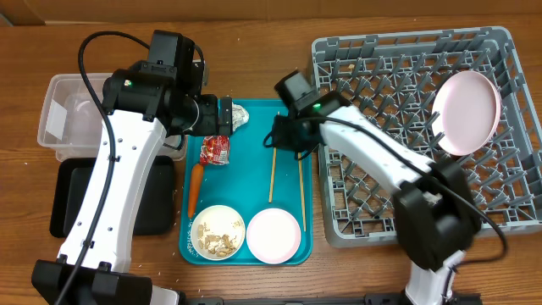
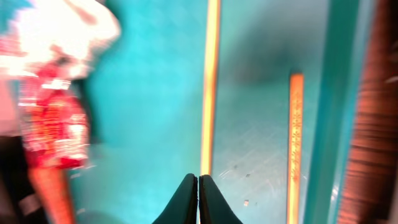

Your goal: Sort waste into correct bins and load items into the dishwasher

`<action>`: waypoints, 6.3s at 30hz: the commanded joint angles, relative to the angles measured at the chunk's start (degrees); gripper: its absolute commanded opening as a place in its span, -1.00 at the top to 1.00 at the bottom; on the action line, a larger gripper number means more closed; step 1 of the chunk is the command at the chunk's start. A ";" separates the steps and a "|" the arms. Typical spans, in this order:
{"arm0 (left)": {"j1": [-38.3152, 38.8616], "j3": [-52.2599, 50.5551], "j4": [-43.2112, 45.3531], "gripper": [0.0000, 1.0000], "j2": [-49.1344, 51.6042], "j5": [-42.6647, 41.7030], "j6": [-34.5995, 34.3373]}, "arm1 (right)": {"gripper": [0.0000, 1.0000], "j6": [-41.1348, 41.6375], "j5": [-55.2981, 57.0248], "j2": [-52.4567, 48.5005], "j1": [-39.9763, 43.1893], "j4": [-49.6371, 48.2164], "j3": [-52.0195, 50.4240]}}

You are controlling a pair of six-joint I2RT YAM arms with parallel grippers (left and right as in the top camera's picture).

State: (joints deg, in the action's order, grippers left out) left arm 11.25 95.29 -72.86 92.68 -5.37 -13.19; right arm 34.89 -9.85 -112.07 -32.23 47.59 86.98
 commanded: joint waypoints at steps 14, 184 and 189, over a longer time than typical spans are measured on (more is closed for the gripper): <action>-0.02 1.09 0.02 -1.00 -0.76 -0.42 0.31 | 0.03 3.52 8.52 0.02 -1.05 -1.40 -3.54; -0.02 1.09 0.04 -1.00 -0.76 -0.42 0.31 | 0.92 -15.69 2.12 23.28 14.43 6.43 -4.15; -0.02 1.09 0.04 -1.00 -0.76 -0.42 0.31 | 0.62 -18.82 -5.88 22.88 11.13 5.60 -4.52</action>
State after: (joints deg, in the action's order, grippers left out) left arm 11.25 95.29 -72.86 92.68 -5.37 -13.19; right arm 18.79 -10.81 -88.95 -18.20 53.87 82.48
